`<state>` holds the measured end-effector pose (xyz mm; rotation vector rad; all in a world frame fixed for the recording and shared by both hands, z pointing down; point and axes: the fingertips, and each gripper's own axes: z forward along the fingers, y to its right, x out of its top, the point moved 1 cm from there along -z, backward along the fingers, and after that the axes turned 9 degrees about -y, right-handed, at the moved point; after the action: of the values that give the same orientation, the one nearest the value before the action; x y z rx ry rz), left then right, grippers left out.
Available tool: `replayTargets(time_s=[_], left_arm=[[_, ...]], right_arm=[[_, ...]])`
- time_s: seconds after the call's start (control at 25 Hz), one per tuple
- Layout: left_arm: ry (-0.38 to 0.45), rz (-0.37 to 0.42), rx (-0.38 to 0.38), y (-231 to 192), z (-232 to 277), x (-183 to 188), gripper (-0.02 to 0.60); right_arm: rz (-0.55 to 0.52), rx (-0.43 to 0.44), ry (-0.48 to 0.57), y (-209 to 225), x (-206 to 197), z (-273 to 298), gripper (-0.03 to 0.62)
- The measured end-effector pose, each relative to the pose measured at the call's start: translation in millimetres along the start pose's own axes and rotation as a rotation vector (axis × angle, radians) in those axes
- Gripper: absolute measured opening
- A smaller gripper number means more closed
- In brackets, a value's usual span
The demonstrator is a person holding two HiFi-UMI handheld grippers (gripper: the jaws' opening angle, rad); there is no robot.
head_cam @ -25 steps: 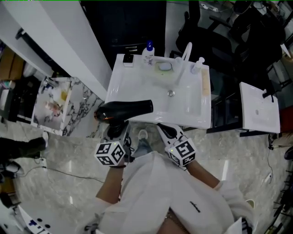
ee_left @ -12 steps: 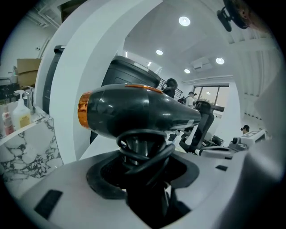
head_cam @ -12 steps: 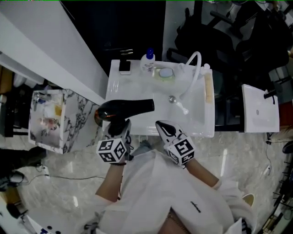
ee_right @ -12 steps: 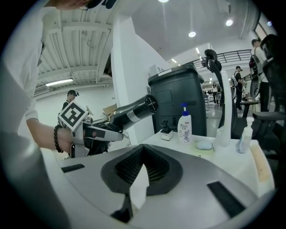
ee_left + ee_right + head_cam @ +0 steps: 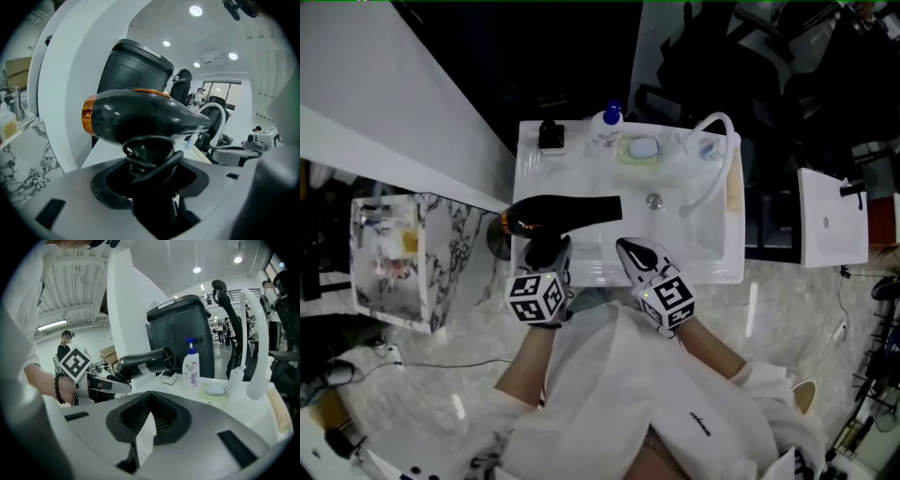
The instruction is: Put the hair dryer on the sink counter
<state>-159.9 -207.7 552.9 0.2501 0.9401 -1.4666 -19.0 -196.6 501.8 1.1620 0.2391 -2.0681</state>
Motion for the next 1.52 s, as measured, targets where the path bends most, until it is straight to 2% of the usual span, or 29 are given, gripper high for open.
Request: replayTargets(time_s=[0.28, 0.72, 1.0, 1.52], left_arm=[[-0.056, 0.023, -0.007, -19, 30, 1, 0.253], [-0.126, 0.046, 0.044, -30, 65, -6, 0.253], [-0.162, 0.054, 0.093, -40, 81, -10, 0.253], [-0.276, 0.07, 0.177, -59, 119, -38, 0.253]], right_arm=[[0.044, -0.028, -0.021, 7, -1, 26, 0.017], [0.043, -0.008, -0.059, 19, -2, 53, 0.017], [0.08, 0.033, -0.095, 29, -13, 77, 0.017], [0.156, 0.055, -0.159, 35, -48, 120, 0.017]])
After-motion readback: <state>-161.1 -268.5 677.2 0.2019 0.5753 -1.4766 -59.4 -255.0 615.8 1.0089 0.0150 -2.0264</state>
